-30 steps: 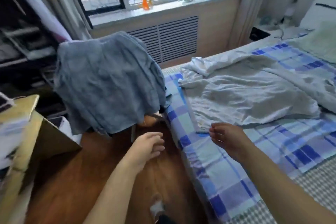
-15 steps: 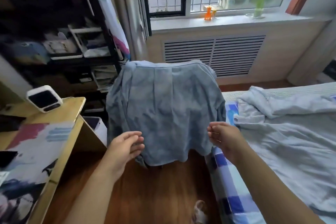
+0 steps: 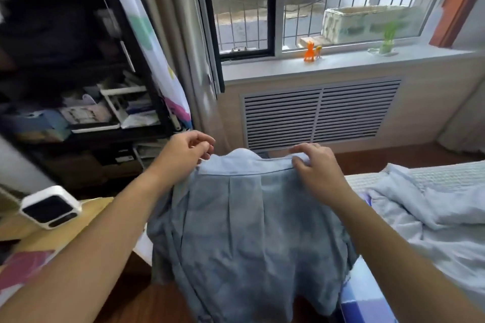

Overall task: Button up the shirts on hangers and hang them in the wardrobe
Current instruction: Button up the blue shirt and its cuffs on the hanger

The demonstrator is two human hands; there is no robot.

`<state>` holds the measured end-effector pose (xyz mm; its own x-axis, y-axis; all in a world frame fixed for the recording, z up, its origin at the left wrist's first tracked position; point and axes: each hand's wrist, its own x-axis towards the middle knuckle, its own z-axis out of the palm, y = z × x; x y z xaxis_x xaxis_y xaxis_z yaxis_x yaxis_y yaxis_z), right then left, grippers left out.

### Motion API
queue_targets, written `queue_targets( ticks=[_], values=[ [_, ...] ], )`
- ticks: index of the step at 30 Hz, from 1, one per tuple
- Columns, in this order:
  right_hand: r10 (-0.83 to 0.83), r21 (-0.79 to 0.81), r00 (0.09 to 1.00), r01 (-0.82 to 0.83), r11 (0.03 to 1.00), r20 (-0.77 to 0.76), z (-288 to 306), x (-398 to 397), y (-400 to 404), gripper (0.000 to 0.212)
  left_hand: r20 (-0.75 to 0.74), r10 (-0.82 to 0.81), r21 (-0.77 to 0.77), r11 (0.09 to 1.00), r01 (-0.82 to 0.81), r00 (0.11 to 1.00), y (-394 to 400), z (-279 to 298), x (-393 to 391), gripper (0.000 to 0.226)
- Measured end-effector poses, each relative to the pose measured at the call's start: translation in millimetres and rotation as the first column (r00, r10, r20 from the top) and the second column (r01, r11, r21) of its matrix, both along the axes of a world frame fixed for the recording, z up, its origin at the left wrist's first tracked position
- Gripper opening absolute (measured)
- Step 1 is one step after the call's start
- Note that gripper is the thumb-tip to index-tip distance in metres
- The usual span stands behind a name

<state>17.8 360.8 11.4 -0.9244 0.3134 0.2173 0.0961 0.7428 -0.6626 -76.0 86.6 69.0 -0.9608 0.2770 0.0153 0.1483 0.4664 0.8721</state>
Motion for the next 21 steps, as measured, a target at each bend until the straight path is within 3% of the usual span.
queue_targets(
  ticks=[3, 6, 8, 10, 13, 14, 16, 18, 19, 21],
  values=[
    [0.008, 0.1, 0.999, -0.012, 0.995, 0.048, -35.2, -22.5, -9.2, 0.051, 0.114, -0.235, -0.289, 0.922, 0.258, 0.965, 10.4, -3.7, -68.0, 0.015],
    [-0.004, 0.09, 0.998, 0.009, 0.996, -0.055, -51.0, -20.8, -8.1, 0.052, 0.304, -0.436, -0.468, 0.707, 0.531, 0.847, 25.9, -15.6, -132.3, 0.035],
    [0.015, 0.115, 0.998, -0.008, 0.993, -0.057, -52.2, -13.6, -5.6, 0.044, 0.455, -0.523, -0.427, 0.582, 0.692, 0.721, 39.6, -30.3, -163.9, 0.055],
    [0.0, 0.132, 1.0, 0.002, 0.991, -0.021, -50.9, -8.9, -7.0, 0.042, 0.531, -0.542, -0.418, 0.5, 0.758, 0.651, 51.9, -59.2, -195.7, 0.064],
    [-0.059, 0.16, 0.998, 0.062, 0.985, -0.027, -48.2, -12.0, -12.7, 0.039, 0.63, -0.493, -0.358, 0.502, 0.788, 0.6, 61.0, -108.7, -234.2, 0.071],
    [-0.075, 0.168, 0.997, 0.076, 0.983, -0.018, -47.3, -13.6, -15.3, 0.038, 0.651, -0.489, -0.313, 0.524, 0.792, 0.581, 63.4, -119.6, -242.9, 0.062],
    [-0.109, 0.175, 0.994, 0.108, 0.979, -0.001, -44.0, -12.9, -20.5, 0.038, 0.579, -0.578, -0.275, 0.526, 0.805, 0.576, 67.9, -118.3, -245.7, 0.032],
    [-0.126, 0.216, 0.992, 0.123, 0.969, -0.001, -41.6, -11.0, -23.9, 0.04, 0.324, -0.685, -0.285, 0.587, 0.758, 0.653, 70.1, -96.5, -242.0, 0.019],
    [-0.124, 0.251, 0.992, 0.12, 0.961, -0.002, -40.1, -10.8, -25.0, 0.042, 0.181, -0.716, -0.225, 0.637, 0.737, 0.674, 69.8, -78.9, -235.8, 0.016],
    [-0.118, 0.335, 0.993, 0.114, 0.935, -0.01, -38.4, -11.9, -26.5, 0.051, 0.049, -0.717, 0.098, 0.696, 0.711, 0.695, 63.7, -33.3, -214.9, 0.017]
  ],
)
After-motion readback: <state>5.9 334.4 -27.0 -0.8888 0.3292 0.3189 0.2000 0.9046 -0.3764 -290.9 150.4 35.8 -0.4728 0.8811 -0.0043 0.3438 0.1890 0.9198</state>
